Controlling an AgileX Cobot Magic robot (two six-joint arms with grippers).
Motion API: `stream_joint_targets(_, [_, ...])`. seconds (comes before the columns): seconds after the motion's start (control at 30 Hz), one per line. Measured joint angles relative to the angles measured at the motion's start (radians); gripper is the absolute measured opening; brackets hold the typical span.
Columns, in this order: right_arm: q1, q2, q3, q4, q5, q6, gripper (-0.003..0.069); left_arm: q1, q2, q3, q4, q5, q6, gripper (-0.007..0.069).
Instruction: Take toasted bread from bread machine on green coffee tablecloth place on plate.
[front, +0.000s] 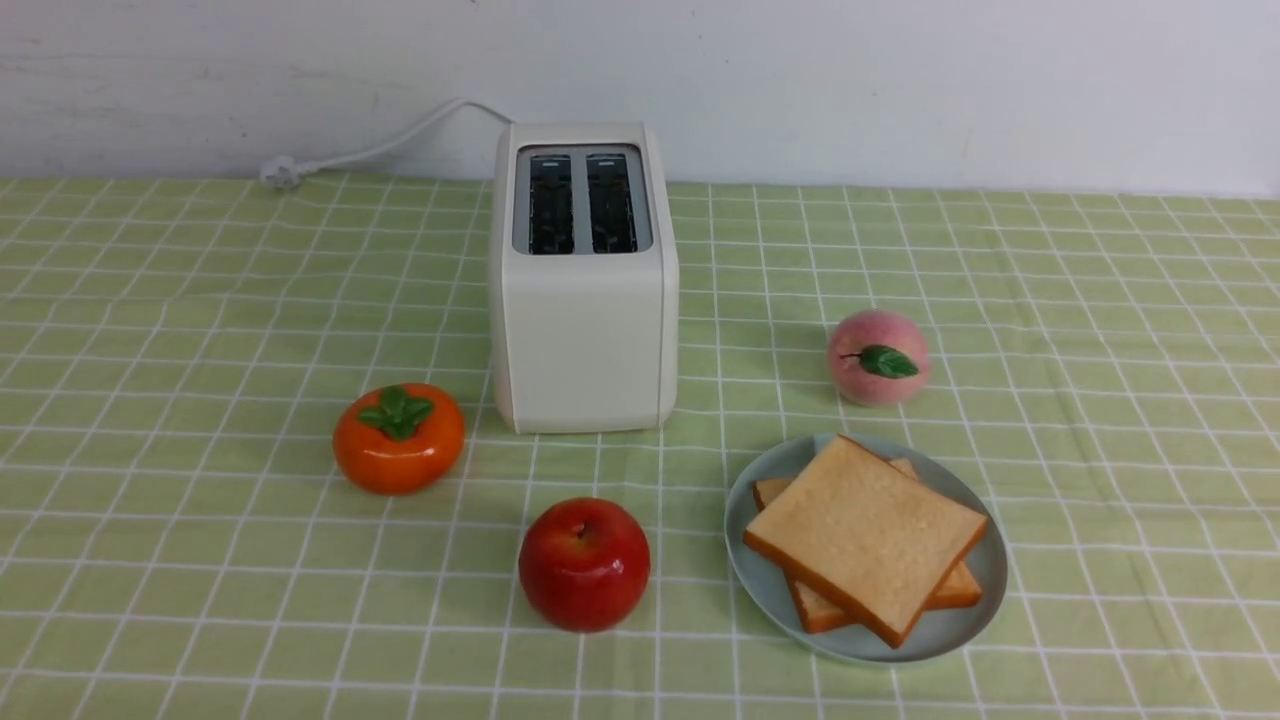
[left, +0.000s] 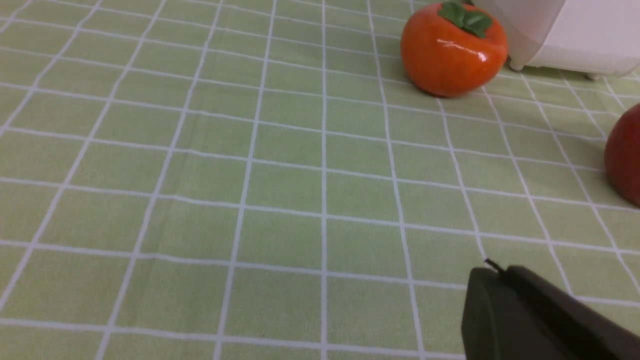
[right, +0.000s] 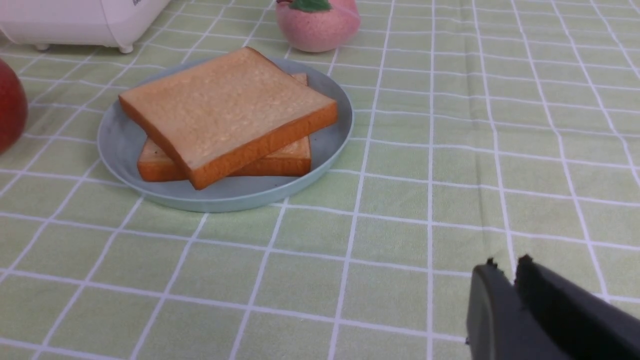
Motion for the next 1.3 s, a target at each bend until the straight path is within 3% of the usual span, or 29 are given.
stream_joint_targets(1.3, [0.000,0.000,0.000,0.000,0.001,0.000,0.0113,0.000,0.000,0.000,0.001,-0.001,0.000,-0.0003])
